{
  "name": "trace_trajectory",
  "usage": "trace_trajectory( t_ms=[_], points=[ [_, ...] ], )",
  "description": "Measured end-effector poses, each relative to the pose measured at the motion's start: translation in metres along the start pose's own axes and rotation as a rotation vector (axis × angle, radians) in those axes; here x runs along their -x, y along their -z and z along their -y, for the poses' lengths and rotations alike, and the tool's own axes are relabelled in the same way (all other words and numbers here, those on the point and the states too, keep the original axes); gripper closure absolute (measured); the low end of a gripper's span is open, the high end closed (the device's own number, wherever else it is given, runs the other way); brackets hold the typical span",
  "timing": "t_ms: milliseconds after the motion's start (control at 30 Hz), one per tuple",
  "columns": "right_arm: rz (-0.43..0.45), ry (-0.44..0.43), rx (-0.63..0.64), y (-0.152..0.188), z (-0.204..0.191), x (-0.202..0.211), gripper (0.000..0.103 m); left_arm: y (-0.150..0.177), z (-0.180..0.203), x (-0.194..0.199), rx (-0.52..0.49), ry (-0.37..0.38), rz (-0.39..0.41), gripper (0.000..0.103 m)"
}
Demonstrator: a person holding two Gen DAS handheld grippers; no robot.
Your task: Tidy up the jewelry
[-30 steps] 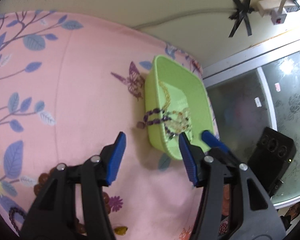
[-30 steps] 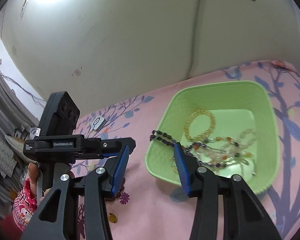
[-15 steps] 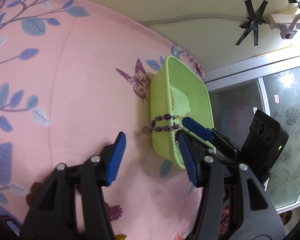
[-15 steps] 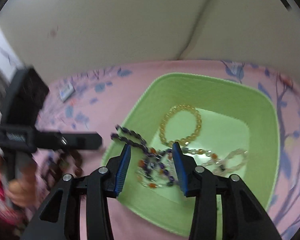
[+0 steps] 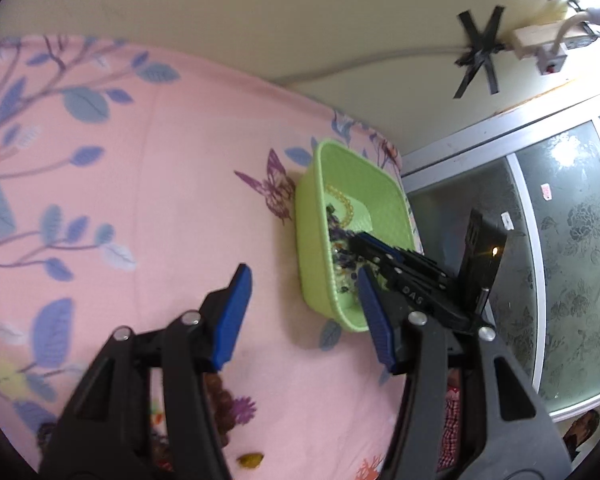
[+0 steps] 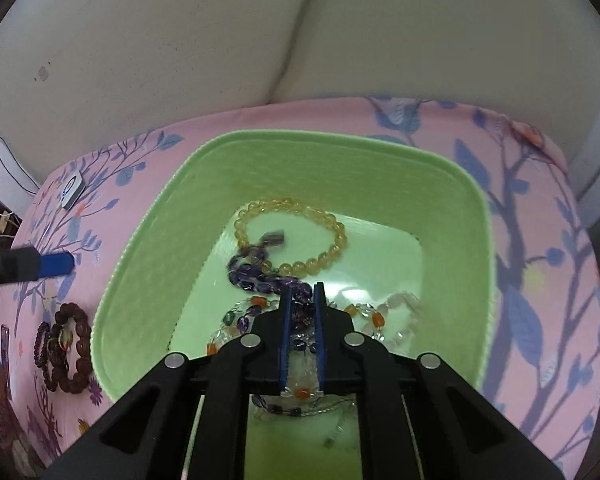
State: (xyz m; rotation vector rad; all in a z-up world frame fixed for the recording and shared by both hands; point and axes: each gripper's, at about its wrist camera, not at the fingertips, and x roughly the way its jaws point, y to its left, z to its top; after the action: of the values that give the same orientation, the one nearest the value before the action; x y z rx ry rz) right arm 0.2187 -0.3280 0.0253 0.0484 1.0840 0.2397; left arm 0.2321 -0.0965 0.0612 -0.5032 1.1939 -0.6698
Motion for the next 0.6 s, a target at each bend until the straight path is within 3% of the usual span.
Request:
trace_trajectory(
  t_ms=[167, 300, 433, 600],
  points=[
    [0.051, 0.0, -0.037, 0.008, 0.005, 0.031, 0.103, 0.011, -0.001, 0.045, -0.045, -0.025, 0.049, 0.051],
    [0.104, -0.055, -0.055, 0.015, 0.003, 0.063, 0.103, 0.032, -0.001, 0.085, -0.127, -0.096, 0.096, 0.05],
    [0.173, -0.119, -0.046, 0.025, -0.023, 0.091, 0.092, 0.059, -0.009, 0.118, -0.194, -0.174, 0.137, 0.05],
    [0.191, -0.233, 0.035, 0.052, -0.075, 0.105, 0.091, 0.092, -0.023, 0.137, -0.245, -0.257, 0.156, 0.05]
  ],
)
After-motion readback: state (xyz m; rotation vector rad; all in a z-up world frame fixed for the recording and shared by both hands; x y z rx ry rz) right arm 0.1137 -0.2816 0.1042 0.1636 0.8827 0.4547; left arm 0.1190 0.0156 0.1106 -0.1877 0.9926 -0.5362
